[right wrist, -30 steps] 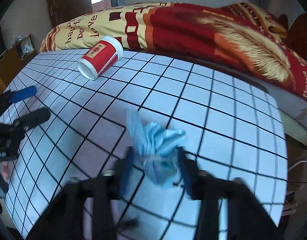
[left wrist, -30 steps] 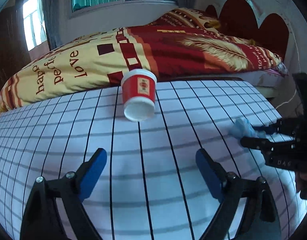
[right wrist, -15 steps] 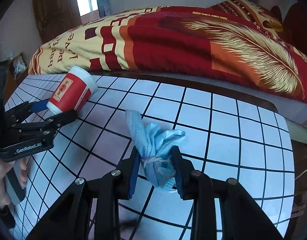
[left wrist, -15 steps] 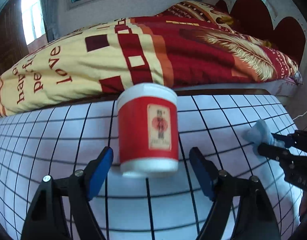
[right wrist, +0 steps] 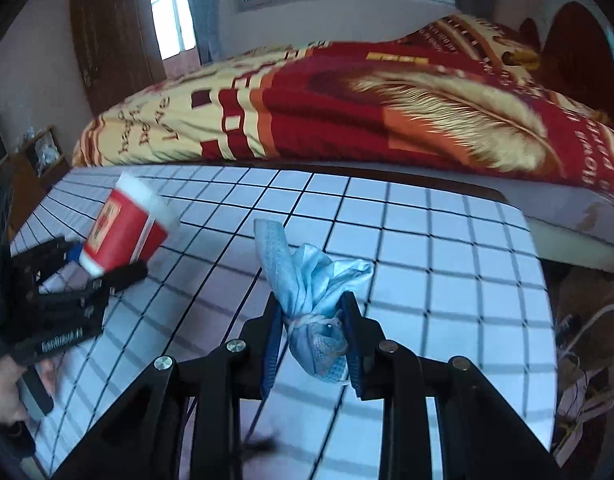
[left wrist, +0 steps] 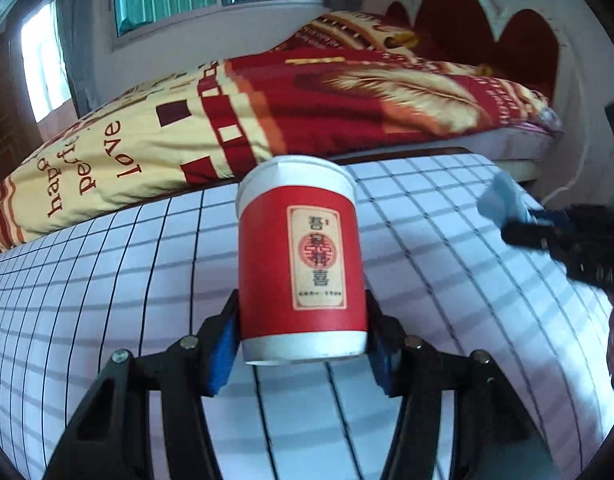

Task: Collect trash
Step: 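Grasp the red-white paper cup with the left gripper while the right grasps the light-blue tissue, then carry the red cup and light-blue tissue over the black bin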

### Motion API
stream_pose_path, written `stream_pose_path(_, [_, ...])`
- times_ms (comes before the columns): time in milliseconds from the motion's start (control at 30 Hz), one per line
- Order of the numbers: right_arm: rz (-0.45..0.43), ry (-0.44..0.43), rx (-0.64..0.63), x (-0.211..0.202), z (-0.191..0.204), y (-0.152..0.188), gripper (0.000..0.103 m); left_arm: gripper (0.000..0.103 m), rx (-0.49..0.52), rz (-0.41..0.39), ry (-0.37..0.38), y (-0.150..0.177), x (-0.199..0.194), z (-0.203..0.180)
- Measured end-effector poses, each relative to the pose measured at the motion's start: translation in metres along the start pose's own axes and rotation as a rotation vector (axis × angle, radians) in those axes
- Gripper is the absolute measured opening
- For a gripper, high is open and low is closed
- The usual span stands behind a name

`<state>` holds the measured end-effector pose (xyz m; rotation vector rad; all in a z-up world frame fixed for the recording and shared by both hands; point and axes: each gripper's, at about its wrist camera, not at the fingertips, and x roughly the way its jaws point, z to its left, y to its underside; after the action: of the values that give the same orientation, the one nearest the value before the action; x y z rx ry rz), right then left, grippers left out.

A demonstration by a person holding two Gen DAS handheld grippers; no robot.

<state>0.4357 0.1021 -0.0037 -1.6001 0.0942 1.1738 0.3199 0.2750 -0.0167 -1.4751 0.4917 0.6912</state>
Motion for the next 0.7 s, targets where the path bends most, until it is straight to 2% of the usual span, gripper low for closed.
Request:
stream_pose_path(467, [-0.113,0.045,0.061,-0.157,-0.002,0.085,0.03,0.057,0.158,-0.091,0.089,0.034,-0.113,-0.108])
stream_pose_path(700, [-0.163,0.099,0.065,-0.229,-0.003,0.135,0.03,0.057,0.176,-0.123,0.155,0.06,-0.16,-0.15])
